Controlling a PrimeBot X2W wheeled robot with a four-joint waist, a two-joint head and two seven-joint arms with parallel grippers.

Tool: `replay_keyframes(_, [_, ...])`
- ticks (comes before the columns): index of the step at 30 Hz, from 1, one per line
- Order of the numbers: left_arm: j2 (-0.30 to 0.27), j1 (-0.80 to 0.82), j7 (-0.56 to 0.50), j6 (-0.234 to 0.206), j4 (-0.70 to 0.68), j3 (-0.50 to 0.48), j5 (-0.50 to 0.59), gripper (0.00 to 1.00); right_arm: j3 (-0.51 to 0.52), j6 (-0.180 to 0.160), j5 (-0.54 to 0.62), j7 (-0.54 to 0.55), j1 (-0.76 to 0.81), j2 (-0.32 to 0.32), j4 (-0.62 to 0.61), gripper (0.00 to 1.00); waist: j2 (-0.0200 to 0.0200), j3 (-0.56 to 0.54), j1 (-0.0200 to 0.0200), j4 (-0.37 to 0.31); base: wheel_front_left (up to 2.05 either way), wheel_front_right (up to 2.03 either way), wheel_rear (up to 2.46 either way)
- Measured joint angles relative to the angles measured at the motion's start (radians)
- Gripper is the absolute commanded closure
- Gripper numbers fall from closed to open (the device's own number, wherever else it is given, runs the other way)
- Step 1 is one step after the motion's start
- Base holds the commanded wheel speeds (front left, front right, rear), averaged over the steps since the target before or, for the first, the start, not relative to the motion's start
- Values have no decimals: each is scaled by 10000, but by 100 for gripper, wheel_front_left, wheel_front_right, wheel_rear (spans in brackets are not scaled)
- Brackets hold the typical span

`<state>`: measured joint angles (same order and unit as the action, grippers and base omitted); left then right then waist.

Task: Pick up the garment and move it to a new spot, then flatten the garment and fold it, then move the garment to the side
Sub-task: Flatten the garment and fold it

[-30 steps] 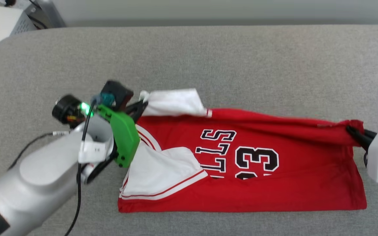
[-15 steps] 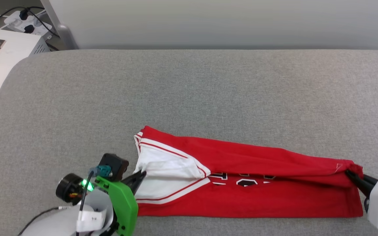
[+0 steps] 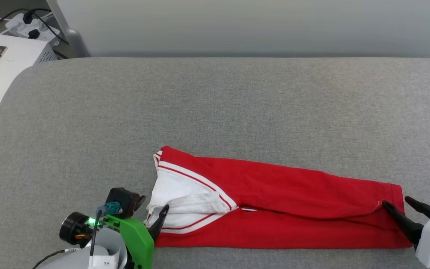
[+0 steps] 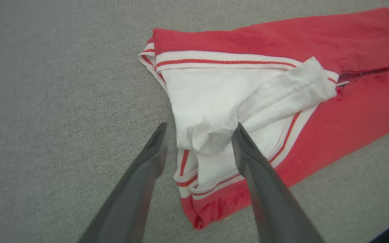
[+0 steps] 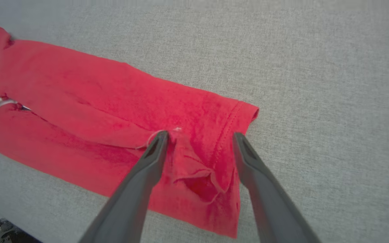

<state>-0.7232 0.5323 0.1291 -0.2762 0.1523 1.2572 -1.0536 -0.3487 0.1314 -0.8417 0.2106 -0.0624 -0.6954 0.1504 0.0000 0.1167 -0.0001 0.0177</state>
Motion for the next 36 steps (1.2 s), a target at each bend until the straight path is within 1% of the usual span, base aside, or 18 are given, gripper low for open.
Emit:
replay_keyframes(2, [-6, -58, 261, -148, 12, -71, 52, 0, 228, 0, -48, -12, 89, -84, -322, 0, 0, -102, 0, 1, 0, 0, 0])
replay_keyframes(3, [-10, -267, 706, -453, -48, -336, 56, 0, 709, 0, -100, -75, 291, -257, -859, 0, 0, -261, 0, 3, 0, 0, 0])
replay_keyframes(8, [-4, -634, 1179, -1099, -263, -953, 288, 0, 1636, 0, -698, 35, 487, -454, -1565, 0, 0, -438, 0, 24, 0, 0, 0])
replay_keyframes(10, [12, -781, 1235, -1296, -305, -1254, 420, 0, 1983, 0, -700, 226, 536, -510, -1582, 0, 0, -453, 0, 52, 0, 0, 0])
replay_keyframes(12, [65, -967, 1256, -1523, -360, -1643, 771, 0, 2316, 0, -779, 500, 593, -518, -1486, 0, 0, -448, 0, 91, 0, 0, 0])
replay_keyframes(14, [240, -1209, 1264, -1710, -527, -2290, 1248, 0, 2627, 0, -1166, 955, 618, -408, -1225, 0, 0, -426, 0, 144, 0, 0, 0])
replay_keyframes(17, [558, -1624, 1266, -1862, -698, -3193, 2117, 0, 2778, 0, -1223, 1720, 648, -408, -669, 0, 1, -341, 0, 227, 0, 0, 0])
replay_keyframes(21, [1028, -2272, 1266, -1871, -679, -4385, 3218, 0, 2757, 0, -1312, 2424, 630, -222, -21, 0, 0, -162, 0, 342, 0, 0, 0])
replay_keyframes(25, [1645, -2839, 1267, -1835, -698, -5563, 4232, 0, 2454, 0, -1315, 2715, 444, 115, 491, 0, 0, 20, 0, 495, 0, 0, 0])
replay_keyframes(28, [2065, -3243, 1267, -1630, -688, -6345, 4920, 0, 2151, 0, -1338, 2895, 178, 357, 828, 0, 0, 149, 0, 608, 0, 0, 0])
replay_keyframes(36, [3223, -3994, 1266, -894, -639, -7869, 6493, 0, 1290, 0, -1484, 3087, -267, 671, 1517, 0, 0, 375, 0, 909, 0, 0, 0])
